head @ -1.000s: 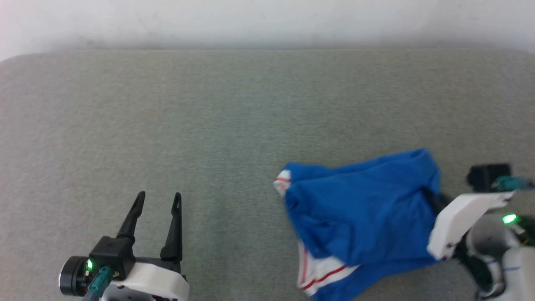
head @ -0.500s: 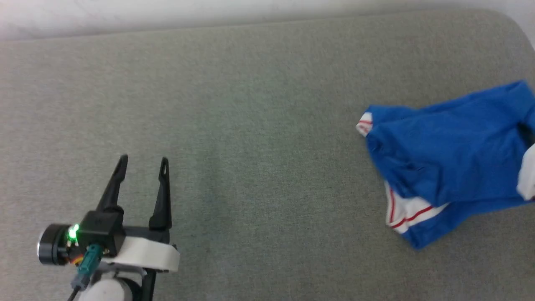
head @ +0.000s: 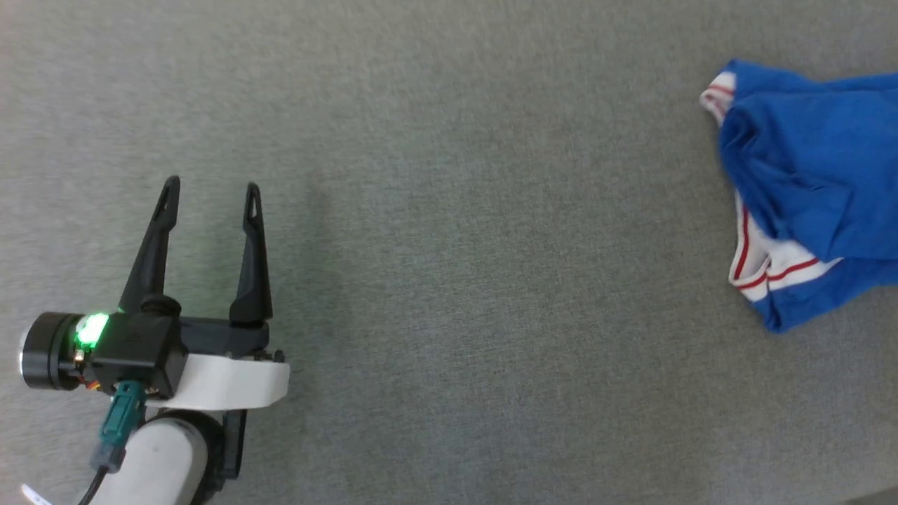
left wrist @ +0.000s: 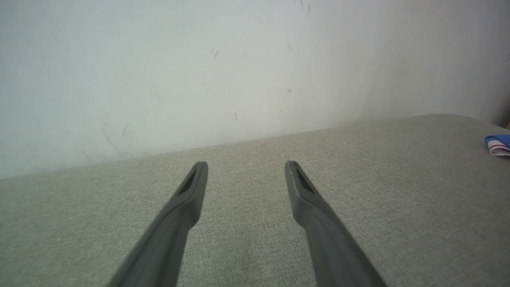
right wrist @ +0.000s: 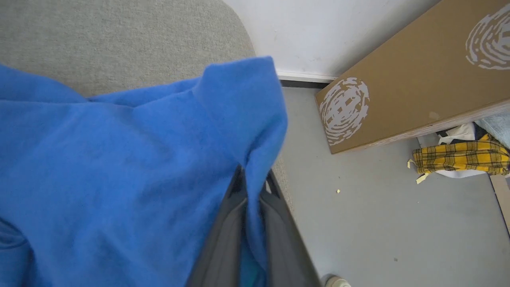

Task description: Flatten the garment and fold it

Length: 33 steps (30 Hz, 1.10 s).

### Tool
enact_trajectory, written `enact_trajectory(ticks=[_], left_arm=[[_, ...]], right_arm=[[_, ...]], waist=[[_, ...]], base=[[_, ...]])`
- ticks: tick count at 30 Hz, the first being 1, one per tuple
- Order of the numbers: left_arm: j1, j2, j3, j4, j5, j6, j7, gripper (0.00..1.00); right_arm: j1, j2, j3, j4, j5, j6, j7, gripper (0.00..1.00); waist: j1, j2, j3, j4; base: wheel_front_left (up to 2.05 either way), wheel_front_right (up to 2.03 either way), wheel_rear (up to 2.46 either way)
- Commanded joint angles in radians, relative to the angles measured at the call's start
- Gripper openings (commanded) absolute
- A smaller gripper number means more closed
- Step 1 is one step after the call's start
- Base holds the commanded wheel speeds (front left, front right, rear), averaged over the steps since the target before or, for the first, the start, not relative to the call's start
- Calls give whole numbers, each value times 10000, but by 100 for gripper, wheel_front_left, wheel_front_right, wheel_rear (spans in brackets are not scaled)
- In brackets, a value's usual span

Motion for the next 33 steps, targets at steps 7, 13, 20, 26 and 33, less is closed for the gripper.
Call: enact_trajectory(ticks=[7, 13, 20, 26, 33], left_arm=[[-300, -7, 103, -348, 31, 88, -196, 100], [-443, -6, 177, -519, 397, 392, -301, 100], [-507, -135, 123, -492, 488, 469, -439, 100], [-368, -372, 109, -304, 319, 438, -579, 100], [260, -769, 302, -100, -47, 364, -697, 100]], right_arm=[[-592, -9, -283, 1095, -439, -21, -834, 0], [-920, 103, -167, 1694, -549, -21, -1311, 100], [-1135, 33, -94, 2171, -653, -21, -1597, 100], [-1044, 105, -261, 2071, -500, -21, -1901, 100], [-148, 888, -222, 751, 346, -21, -2439, 100]], waist=[[-3, 0, 804, -324], [-3, 0, 937, -280], [-3, 0, 735, -156], [-3, 0, 147, 31], [-3, 0, -1195, 328]], base=[[0, 0, 0], [0, 0, 0], [0, 0, 0], [0, 0, 0], [0, 0, 0]])
